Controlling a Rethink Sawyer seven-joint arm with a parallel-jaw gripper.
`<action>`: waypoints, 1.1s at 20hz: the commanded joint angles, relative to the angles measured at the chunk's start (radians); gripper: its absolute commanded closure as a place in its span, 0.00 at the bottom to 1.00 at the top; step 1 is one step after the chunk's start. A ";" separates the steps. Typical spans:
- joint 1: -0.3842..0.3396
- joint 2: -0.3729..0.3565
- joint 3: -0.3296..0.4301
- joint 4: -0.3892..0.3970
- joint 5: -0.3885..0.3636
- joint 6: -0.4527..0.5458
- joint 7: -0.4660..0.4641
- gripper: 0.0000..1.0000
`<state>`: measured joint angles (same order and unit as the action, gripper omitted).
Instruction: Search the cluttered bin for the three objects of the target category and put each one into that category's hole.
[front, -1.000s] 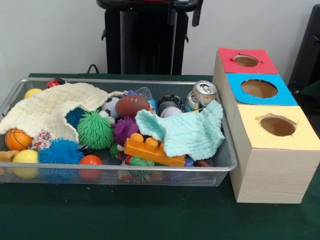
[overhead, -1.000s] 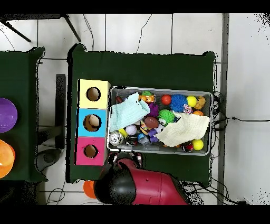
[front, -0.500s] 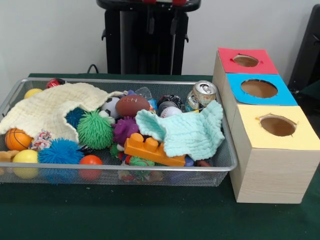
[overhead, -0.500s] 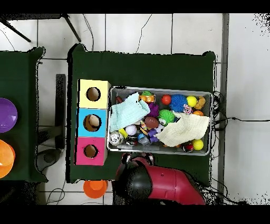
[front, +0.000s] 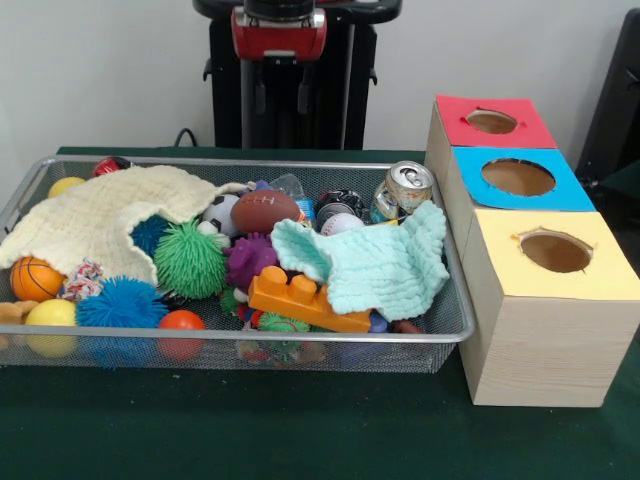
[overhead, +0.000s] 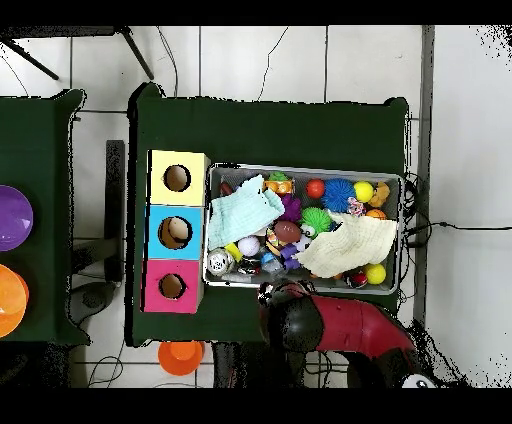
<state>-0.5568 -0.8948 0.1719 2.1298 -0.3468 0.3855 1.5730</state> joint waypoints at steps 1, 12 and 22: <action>-0.014 0.156 0.122 -0.160 -0.095 -0.048 -0.060 0.00; -0.019 0.190 0.145 -0.224 -0.153 -0.028 -0.049 0.00; -0.068 0.190 0.181 -0.232 -0.190 -0.007 -0.073 0.00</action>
<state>-0.5932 -0.7373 0.2671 2.0012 -0.4668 0.3799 1.5730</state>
